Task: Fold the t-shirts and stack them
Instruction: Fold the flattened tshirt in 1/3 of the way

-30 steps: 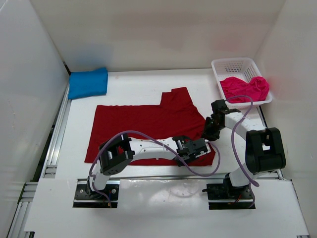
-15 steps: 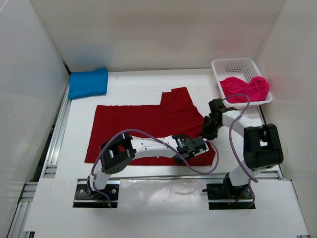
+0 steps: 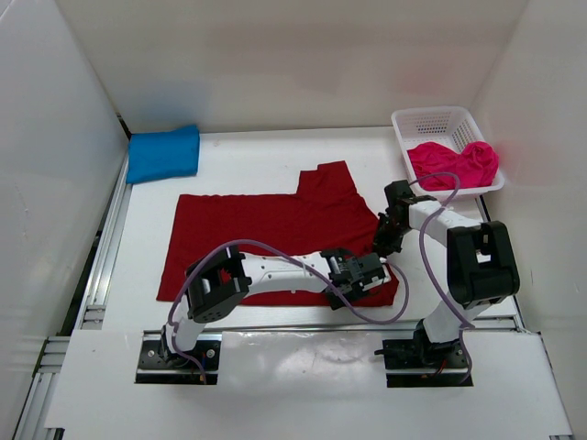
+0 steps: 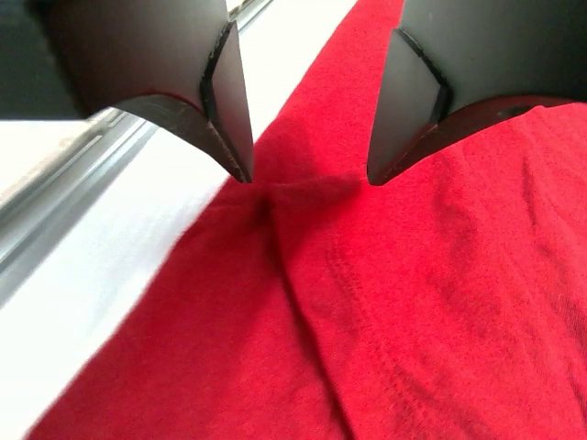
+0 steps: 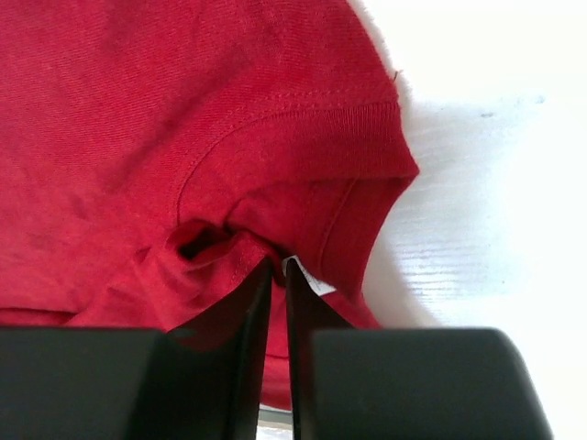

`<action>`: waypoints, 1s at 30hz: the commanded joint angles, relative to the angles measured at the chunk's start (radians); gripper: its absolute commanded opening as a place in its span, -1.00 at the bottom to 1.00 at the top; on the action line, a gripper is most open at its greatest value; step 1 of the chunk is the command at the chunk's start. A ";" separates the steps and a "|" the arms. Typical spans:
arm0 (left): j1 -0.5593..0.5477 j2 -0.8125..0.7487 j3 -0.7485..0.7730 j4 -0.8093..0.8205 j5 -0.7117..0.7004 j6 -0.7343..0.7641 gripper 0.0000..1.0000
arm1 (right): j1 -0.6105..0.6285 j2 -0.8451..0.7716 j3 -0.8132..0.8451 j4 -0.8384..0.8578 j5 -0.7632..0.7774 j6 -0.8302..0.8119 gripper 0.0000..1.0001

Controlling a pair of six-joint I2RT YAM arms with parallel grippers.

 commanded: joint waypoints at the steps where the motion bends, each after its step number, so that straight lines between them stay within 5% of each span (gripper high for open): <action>1: -0.018 -0.012 0.042 0.001 0.028 -0.001 0.28 | 0.002 0.007 0.031 0.001 -0.009 -0.010 -0.74; 7: -0.018 0.006 0.032 0.001 0.026 -0.001 0.19 | 0.002 -0.030 0.020 0.001 -0.010 -0.010 -0.99; 10: -0.018 0.017 0.042 0.012 -0.011 -0.001 0.04 | 0.002 -0.053 0.020 0.001 -0.010 -0.019 -0.99; 30: 0.010 0.037 0.084 0.021 0.022 -0.001 -0.08 | 0.002 -0.080 -0.008 0.001 -0.010 -0.019 -0.99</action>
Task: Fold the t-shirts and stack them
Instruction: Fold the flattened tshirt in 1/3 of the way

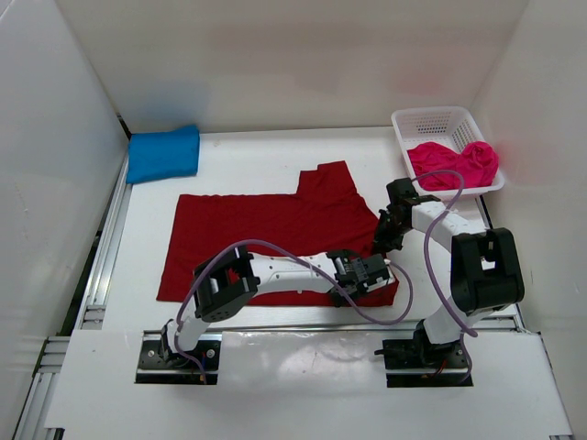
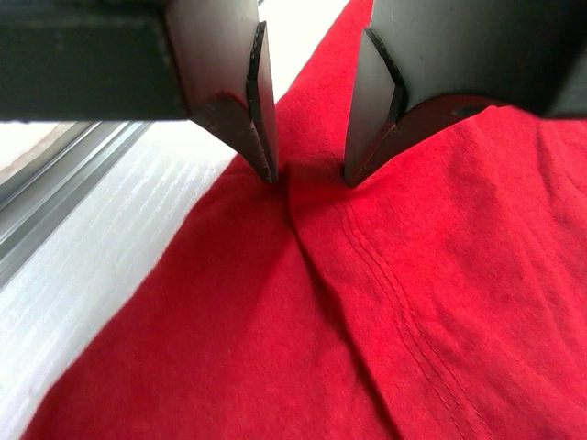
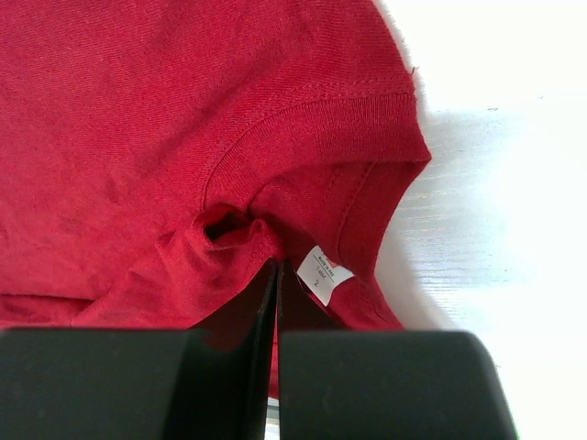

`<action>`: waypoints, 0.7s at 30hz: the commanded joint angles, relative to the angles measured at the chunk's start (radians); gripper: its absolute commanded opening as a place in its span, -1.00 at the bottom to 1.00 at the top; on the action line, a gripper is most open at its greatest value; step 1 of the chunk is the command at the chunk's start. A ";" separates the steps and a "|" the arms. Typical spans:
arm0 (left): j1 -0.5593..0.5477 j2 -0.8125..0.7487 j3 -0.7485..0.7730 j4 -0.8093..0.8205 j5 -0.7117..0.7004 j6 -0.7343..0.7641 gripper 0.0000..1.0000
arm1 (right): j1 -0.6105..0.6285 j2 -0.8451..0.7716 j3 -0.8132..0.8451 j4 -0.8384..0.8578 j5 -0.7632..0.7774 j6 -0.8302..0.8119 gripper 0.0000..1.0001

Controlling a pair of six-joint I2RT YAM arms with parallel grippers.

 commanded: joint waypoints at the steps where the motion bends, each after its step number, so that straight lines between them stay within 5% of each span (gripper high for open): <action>1: 0.015 -0.016 0.041 0.016 0.005 -0.001 -0.08 | 0.002 -0.032 -0.007 0.001 0.002 -0.014 -0.99; 10: 0.015 -0.026 0.019 0.016 0.005 -0.001 -0.13 | 0.002 -0.032 -0.007 0.001 0.011 -0.023 -0.99; 13: 0.015 -0.026 -0.006 0.016 0.005 -0.001 -0.34 | 0.002 -0.032 -0.007 0.001 0.011 -0.023 -0.99; 15: 0.015 -0.026 -0.015 0.016 0.005 -0.001 -0.79 | 0.002 -0.032 -0.007 -0.008 0.011 -0.023 -0.99; 21: 0.068 -0.047 -0.005 0.016 -0.004 -0.001 -0.80 | 0.002 -0.042 0.048 -0.040 0.029 -0.032 -0.99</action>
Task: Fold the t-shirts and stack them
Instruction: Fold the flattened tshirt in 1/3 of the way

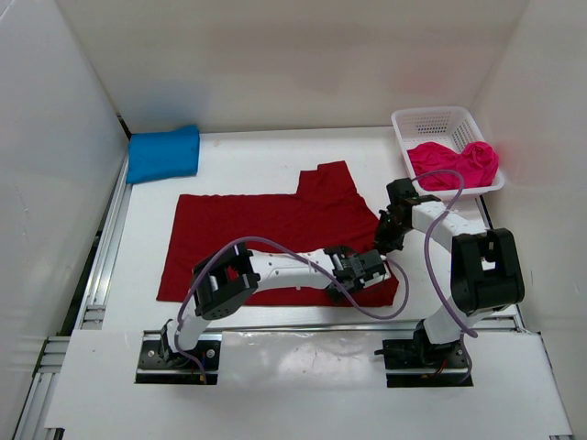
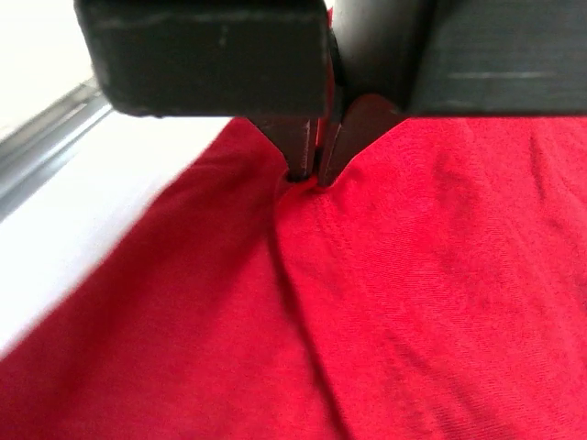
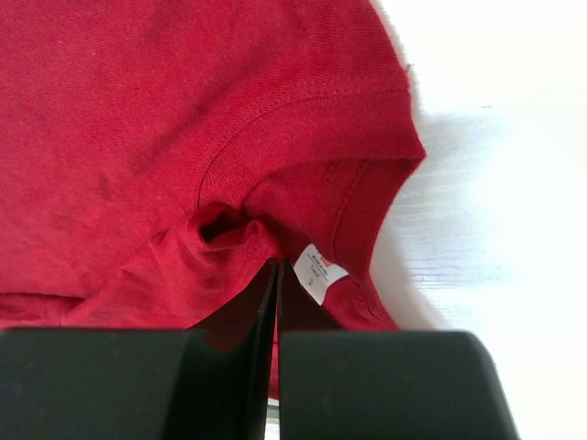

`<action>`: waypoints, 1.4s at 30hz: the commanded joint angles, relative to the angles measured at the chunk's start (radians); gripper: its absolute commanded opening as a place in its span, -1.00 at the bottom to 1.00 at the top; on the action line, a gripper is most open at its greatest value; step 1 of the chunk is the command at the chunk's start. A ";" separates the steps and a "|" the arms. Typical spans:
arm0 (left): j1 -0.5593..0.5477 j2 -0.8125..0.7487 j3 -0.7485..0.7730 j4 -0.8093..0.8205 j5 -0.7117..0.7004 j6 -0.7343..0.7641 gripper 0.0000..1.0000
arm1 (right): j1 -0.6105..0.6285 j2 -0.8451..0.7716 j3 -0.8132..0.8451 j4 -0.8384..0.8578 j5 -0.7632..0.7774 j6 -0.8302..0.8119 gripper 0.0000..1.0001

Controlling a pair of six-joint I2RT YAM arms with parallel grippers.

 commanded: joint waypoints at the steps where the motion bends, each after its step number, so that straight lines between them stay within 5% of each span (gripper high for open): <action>1: 0.057 -0.061 0.006 0.009 0.008 -0.001 -0.80 | 0.002 -0.047 0.060 -0.033 0.022 -0.017 -0.99; 13: 0.277 -0.159 -0.018 0.009 0.145 -0.001 -0.80 | 0.022 0.055 0.280 -0.071 0.013 0.002 -0.99; 31: 0.407 -0.097 0.000 0.009 0.131 -0.001 -0.77 | 0.031 0.249 0.446 -0.117 0.013 0.002 -0.99; 42: 0.416 -0.078 0.000 0.065 0.022 -0.001 -0.39 | 0.031 0.279 0.484 -0.137 0.077 0.011 -0.99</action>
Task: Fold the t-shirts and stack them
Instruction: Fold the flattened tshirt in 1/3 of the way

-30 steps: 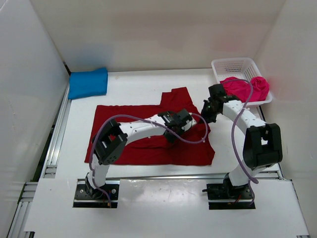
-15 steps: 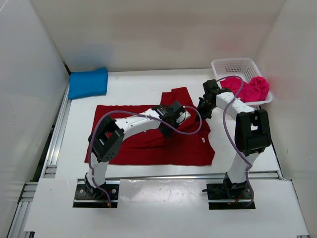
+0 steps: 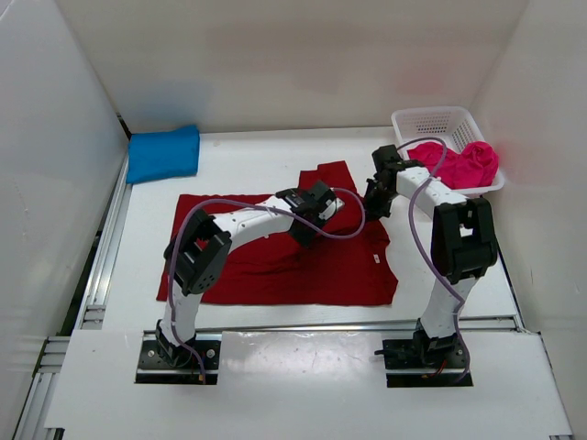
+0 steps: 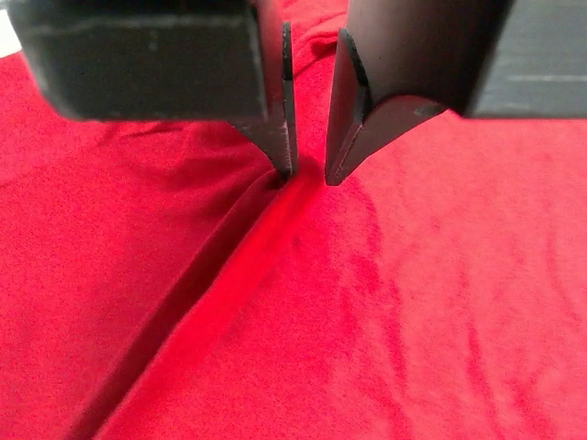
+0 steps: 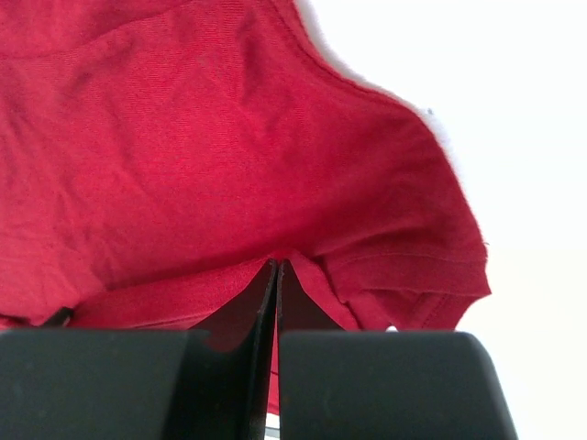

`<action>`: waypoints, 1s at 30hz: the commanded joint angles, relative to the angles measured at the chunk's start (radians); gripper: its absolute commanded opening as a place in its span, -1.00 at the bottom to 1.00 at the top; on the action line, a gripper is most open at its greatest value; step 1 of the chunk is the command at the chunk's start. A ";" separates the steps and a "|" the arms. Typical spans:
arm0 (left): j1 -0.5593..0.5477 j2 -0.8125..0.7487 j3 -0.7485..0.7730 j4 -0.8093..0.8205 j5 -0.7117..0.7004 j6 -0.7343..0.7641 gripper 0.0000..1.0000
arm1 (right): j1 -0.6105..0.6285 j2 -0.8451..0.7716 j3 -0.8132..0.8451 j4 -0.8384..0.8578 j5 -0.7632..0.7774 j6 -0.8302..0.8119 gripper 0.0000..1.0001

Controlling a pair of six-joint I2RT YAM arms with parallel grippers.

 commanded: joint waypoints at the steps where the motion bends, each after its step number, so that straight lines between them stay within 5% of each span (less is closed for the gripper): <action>1: -0.002 -0.008 0.018 0.042 -0.106 0.000 -0.39 | -0.004 0.005 0.055 -0.012 0.053 0.006 -0.99; 5: 0.038 0.002 0.053 0.073 -0.216 0.000 -0.35 | -0.004 0.025 0.132 -0.049 0.078 0.006 -0.99; 7: 0.058 0.002 0.075 0.073 -0.216 0.000 0.21 | -0.004 0.046 0.174 -0.069 0.106 0.006 -0.89; 10: 0.067 -0.038 0.044 0.073 -0.226 0.000 0.49 | -0.004 0.047 0.193 -0.109 0.119 -0.007 -0.37; 12: 0.067 -0.082 0.003 0.073 -0.256 0.000 0.59 | -0.004 0.030 0.193 -0.121 0.128 -0.007 0.23; 15: 0.104 -0.205 -0.117 0.063 -0.267 0.000 0.78 | -0.004 -0.045 0.140 -0.130 0.176 -0.017 0.57; 18: 0.205 -0.328 -0.246 0.036 -0.276 0.000 0.83 | -0.013 -0.154 0.058 -0.170 0.223 -0.027 0.59; 19: 0.245 -0.359 -0.273 -0.002 -0.276 0.000 0.83 | -0.013 -0.235 0.017 -0.170 0.223 -0.027 0.73; 23: 0.554 -0.545 -0.442 -0.104 -0.203 0.000 0.85 | -0.013 -0.449 -0.268 -0.161 0.159 0.029 0.74; 30: 0.872 -0.722 -0.804 -0.115 -0.193 0.000 0.90 | -0.024 -0.687 -0.707 -0.059 0.070 0.095 0.79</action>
